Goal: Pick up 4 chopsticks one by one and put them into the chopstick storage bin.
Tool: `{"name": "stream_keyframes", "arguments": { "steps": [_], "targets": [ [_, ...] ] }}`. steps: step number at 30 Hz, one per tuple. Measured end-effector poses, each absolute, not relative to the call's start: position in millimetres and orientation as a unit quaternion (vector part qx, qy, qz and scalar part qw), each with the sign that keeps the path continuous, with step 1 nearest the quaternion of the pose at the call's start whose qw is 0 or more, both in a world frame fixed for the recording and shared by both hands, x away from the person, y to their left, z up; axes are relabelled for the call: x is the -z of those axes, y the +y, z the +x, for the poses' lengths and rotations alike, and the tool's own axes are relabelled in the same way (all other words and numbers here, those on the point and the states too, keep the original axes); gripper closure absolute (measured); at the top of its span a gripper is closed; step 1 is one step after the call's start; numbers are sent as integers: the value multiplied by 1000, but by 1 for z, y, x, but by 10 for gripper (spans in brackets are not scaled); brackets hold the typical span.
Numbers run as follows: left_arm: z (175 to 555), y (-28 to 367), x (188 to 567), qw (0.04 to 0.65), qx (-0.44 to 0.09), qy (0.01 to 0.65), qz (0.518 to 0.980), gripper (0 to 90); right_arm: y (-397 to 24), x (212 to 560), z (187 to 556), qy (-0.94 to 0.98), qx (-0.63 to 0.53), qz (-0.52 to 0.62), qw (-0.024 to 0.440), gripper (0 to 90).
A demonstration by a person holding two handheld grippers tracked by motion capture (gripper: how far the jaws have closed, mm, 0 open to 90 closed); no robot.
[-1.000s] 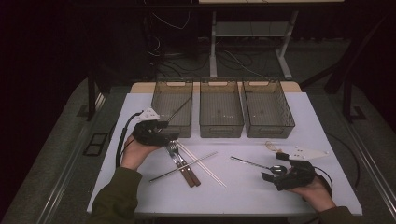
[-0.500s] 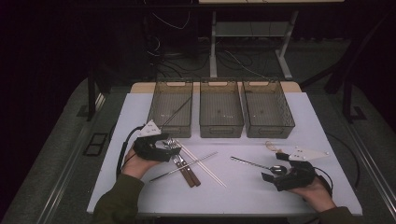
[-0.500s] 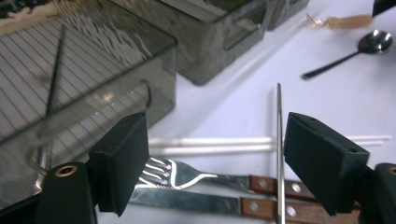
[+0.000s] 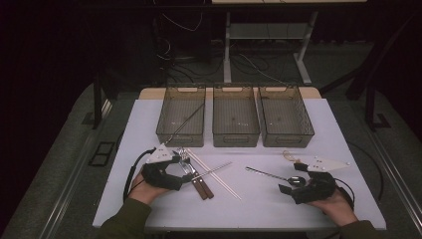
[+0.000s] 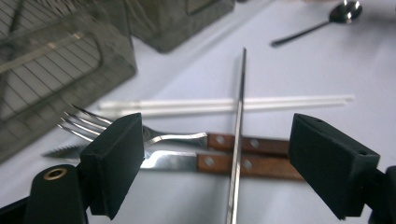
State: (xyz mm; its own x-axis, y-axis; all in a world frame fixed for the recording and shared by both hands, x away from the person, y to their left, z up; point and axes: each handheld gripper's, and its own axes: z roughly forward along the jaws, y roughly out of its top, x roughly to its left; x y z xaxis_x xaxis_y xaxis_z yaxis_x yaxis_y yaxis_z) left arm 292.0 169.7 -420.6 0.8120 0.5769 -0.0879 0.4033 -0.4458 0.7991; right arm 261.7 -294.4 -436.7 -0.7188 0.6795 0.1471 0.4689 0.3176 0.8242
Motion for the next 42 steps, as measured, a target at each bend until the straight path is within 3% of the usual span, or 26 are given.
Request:
{"name": "stream_keyframes", "arguments": {
  "steps": [9, 12, 23, 42],
  "targets": [
    [287, 170, 431, 431, -82, 293, 849, 269, -294, 437, 262, 804, -461, 358, 114, 6],
    [288, 170, 432, 432, -77, 293, 850, 363, -294, 437, 262, 804, -461, 357, 114, 6],
    [288, 166, 437, 412, -68, 275, 866, 552, -294, 437, 262, 805, -460, 358, 114, 6],
    [291, 162, 444, 374, -67, 269, 885, 666, -294, 436, 262, 802, -463, 359, 113, 6]
  ]
}}
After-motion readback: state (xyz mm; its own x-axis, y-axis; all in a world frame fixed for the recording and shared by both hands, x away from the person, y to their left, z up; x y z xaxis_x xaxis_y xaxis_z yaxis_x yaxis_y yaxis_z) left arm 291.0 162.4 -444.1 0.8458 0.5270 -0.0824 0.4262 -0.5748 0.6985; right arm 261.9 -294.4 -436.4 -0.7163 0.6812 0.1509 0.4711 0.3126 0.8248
